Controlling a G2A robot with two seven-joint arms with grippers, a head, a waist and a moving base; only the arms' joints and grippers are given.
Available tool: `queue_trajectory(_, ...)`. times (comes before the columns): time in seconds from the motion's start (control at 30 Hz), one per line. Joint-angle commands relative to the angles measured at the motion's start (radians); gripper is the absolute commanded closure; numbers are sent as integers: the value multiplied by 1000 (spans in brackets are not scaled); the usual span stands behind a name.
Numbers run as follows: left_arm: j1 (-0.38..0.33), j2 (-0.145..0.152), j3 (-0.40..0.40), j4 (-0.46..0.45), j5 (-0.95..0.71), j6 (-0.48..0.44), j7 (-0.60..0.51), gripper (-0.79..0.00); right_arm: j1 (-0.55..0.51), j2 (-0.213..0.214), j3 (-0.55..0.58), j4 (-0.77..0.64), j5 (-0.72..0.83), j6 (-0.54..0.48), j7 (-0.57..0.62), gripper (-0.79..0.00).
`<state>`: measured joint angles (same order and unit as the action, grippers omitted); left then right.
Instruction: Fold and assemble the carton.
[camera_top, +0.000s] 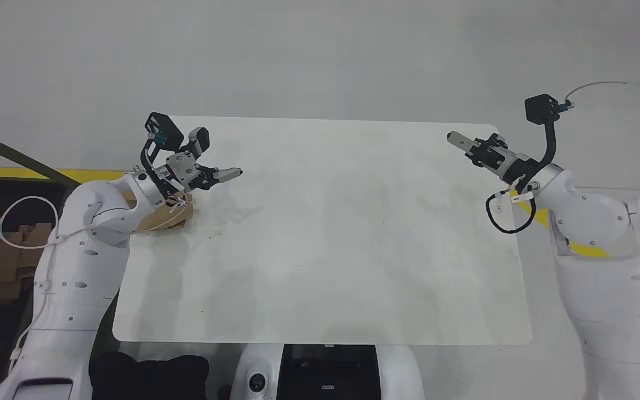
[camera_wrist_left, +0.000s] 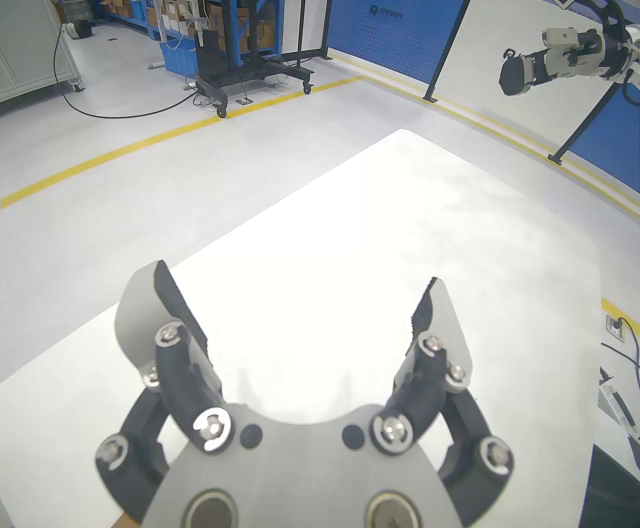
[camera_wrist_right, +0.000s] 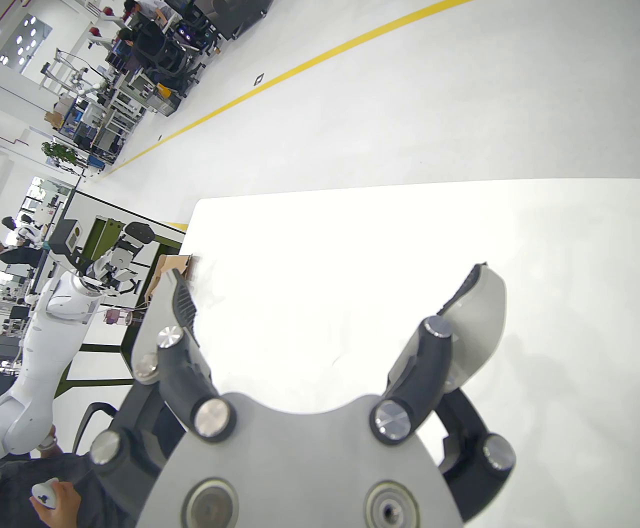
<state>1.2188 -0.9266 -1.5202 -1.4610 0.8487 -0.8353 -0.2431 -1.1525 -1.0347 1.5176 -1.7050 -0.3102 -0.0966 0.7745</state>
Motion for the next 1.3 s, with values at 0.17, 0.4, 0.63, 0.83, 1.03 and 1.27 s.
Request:
queue_trajectory(0.17, 0, 0, 0, 0, 0, 0, 0, -784, 0, 0, 0, 0, 0, 0, 0, -784)
queue_trajectory(0.4, 0, 0, 0, 0, 0, 0, 0, -784, 0, 0, 0, 0, 0, 0, 0, -785)
queue_trajectory(0.63, 0, 0, 0, 0, 0, 0, 0, -784, 0, 0, 0, 0, 0, 0, 0, -785)
queue_trajectory(0.83, 0, 0, 0, 0, 0, 0, 0, -785, 0, 0, 0, 0, 0, 0, 0, -785)
queue_trajectory(1.03, 4, -1, -1, 1, -20, 8, 6, -785, 0, 0, 0, 0, 0, 0, 0, -785)
queue_trajectory(1.27, -32, 12, -20, 79, -354, -21, -199, -785, 0, 0, 0, 0, 0, 0, 0, -785)
